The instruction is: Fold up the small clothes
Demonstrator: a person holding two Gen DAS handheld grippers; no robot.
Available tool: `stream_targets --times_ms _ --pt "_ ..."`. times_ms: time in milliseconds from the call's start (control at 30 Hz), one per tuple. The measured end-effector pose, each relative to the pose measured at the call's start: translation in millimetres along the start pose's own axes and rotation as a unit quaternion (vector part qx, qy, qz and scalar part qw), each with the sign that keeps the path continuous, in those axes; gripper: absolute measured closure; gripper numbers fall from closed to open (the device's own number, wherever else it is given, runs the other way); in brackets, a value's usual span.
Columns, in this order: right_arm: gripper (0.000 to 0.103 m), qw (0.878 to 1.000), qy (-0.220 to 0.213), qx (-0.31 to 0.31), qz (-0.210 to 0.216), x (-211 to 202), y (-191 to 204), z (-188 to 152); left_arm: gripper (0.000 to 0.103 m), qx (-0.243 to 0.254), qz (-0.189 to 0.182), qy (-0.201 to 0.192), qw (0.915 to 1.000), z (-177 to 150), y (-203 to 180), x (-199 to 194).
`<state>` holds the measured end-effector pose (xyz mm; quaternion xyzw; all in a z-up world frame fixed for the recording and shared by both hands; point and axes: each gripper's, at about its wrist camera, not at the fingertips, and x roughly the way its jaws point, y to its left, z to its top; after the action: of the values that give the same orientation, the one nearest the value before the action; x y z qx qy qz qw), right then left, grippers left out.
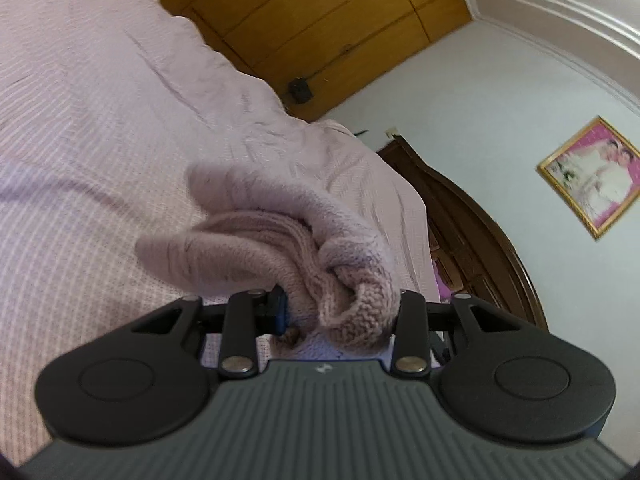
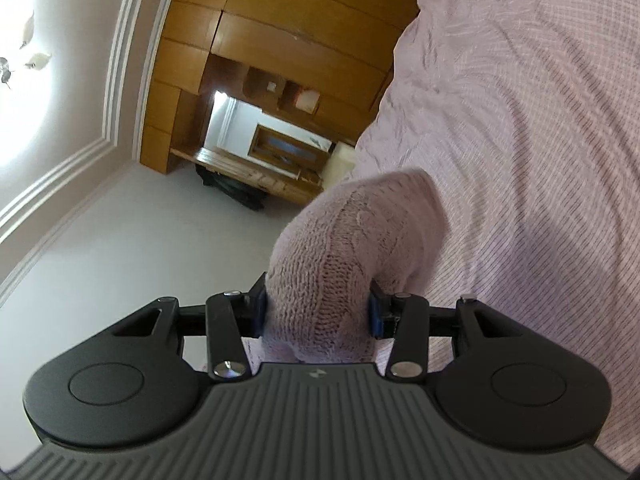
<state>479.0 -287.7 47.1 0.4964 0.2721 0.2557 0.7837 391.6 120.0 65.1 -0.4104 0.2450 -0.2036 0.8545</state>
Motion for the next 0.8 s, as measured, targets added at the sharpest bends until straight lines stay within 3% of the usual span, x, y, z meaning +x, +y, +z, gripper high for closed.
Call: stream_targets --times_ms 100,267,367,467,800 --pt "0.053 1.0 0.007 0.017 -0.025 -10.4 -36.3 -11.9 0.065 -0.007 0.015 0.022 0.9996 -24.1 22.8 14.7" --pt "0.053 0.992 0.028 0.087 -0.083 -42.8 -113.1 -67.2 0.066 -0.084 0.075 0.092 0.9894 -106.1 88.0 17.5" --pt "0.053 0.989 0.026 0.112 -0.088 -62.0 -144.3 -93.0 0.065 -0.098 0.081 0.101 0.9868 -137.4 101.9 3.3" --pt "0.053 0.989 0.02 0.121 -0.082 -73.5 -151.9 -103.3 0.066 -0.101 0.082 0.104 0.9861 -149.0 94.7 -7.9" --pt "0.053 0.99 0.026 0.098 -0.098 -125.1 -122.9 -129.3 0.066 -0.071 0.094 0.124 0.9853 -178.1 51.1 -39.9"
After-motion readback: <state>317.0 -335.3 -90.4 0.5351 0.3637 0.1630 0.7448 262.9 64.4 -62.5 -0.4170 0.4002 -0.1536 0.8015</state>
